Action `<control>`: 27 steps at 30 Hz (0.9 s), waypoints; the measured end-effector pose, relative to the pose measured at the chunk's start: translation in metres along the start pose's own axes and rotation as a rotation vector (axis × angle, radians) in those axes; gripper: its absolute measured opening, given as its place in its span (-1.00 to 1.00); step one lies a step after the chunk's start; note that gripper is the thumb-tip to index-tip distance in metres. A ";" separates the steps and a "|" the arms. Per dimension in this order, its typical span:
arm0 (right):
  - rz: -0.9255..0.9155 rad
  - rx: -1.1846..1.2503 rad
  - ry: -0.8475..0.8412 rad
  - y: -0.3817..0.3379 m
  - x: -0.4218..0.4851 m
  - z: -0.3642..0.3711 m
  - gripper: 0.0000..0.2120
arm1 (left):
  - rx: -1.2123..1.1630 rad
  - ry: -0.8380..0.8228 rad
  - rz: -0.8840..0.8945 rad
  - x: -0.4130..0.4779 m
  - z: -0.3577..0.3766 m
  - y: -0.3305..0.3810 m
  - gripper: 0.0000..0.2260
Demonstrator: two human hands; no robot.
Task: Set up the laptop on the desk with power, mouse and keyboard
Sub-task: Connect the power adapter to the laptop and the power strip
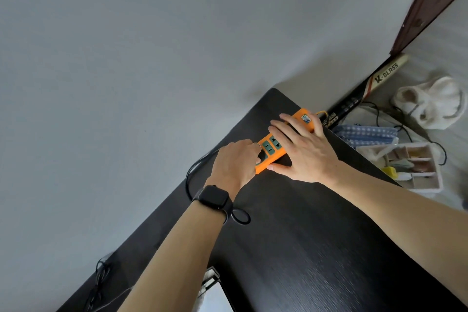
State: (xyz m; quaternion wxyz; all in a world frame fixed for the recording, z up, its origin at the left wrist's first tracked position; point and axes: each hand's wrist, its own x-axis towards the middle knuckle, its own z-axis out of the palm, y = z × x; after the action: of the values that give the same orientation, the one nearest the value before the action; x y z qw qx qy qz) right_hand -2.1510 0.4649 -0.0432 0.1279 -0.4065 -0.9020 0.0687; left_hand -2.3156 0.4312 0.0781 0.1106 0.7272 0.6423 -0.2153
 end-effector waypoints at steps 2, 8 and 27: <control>-0.004 -0.008 0.008 0.001 0.001 0.001 -0.14 | -0.004 0.002 0.005 0.000 0.002 -0.002 -0.75; -0.058 -0.040 -0.053 0.003 0.028 0.002 -0.11 | -0.038 0.031 -0.102 0.010 0.004 -0.014 -0.78; 0.010 -0.163 -0.177 -0.004 0.021 0.004 -0.16 | 0.076 0.154 -0.234 -0.007 0.013 -0.007 -0.65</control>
State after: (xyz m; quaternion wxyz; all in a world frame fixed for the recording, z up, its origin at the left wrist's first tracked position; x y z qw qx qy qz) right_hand -2.1681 0.4782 -0.0428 0.0141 -0.4124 -0.9104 0.0314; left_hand -2.3256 0.4202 0.0704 0.0075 0.6655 0.7206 -0.1944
